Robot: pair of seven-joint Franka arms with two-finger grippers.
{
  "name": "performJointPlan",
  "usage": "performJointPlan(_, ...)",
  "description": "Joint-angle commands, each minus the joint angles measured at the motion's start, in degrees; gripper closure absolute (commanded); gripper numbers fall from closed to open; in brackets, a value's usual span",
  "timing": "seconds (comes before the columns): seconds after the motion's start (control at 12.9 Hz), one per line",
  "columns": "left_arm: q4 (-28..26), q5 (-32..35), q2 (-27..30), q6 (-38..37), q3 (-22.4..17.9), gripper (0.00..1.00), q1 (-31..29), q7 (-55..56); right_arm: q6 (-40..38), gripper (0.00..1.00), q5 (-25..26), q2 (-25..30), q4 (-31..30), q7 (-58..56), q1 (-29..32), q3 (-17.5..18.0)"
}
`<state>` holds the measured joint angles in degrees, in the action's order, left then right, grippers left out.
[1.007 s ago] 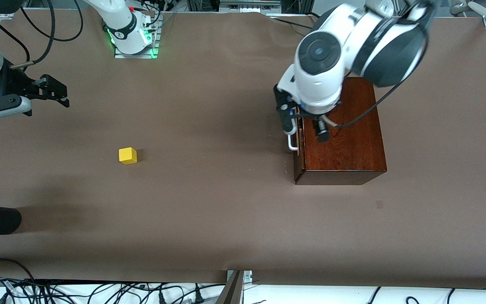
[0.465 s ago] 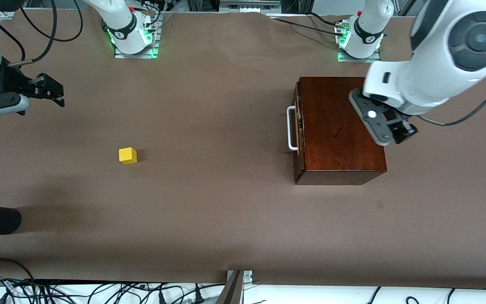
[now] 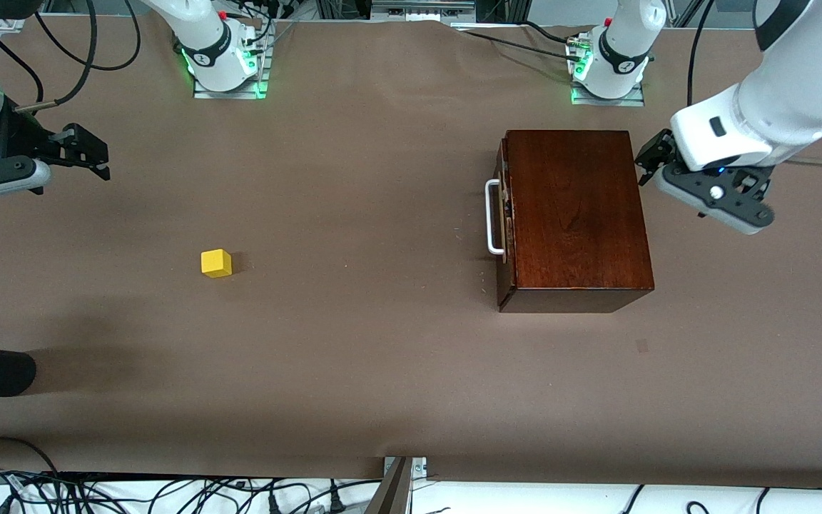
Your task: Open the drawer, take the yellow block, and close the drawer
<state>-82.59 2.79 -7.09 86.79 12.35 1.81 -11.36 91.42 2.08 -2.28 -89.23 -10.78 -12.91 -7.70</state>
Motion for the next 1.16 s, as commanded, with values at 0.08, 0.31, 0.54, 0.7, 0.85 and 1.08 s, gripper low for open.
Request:
performJointPlan(0.08, -11.7, -3.67, 9.27, 10.74, -7.14, 0.0, -0.76, 3.54, -1.24, 0.0, -0.67, 0.09, 0.99, -0.03, 0.16, 0.31)
performJointPlan(0.31, -14.97, -3.5, 11.66, 11.82, -8.04, 0.0, -1.19, 3.8, -1.24, 0.0, -0.76, 0.09, 0.99, -0.03, 0.16, 0.4)
performJointPlan(0.54, -14.45, -3.5, 11.66, 9.81, -8.04, 0.0, -2.59, 12.12, -1.33, 0.0, -1.11, 0.17, 0.99, -0.12, 0.16, 0.4)
performJointPlan(0.7, -14.09, -3.41, 11.75, 5.69, -7.96, 0.0, -4.52, 12.95, -1.33, 0.0, -1.11, 0.09, 0.99, -0.12, 0.16, 0.4)
performJointPlan(0.85, -14.36, -3.06, 11.31, 5.49, -7.78, 0.0, -4.62, 12.77, -1.33, 0.0, -1.11, 0.17, 0.99, -0.21, 0.16, 0.4)
performJointPlan(1.08, -14.09, -2.71, 10.17, 6.63, -7.34, 0.0, -4.62, 12.41, -1.33, 0.0, -1.11, 0.09, 0.9, -0.21, 0.16, 0.32)
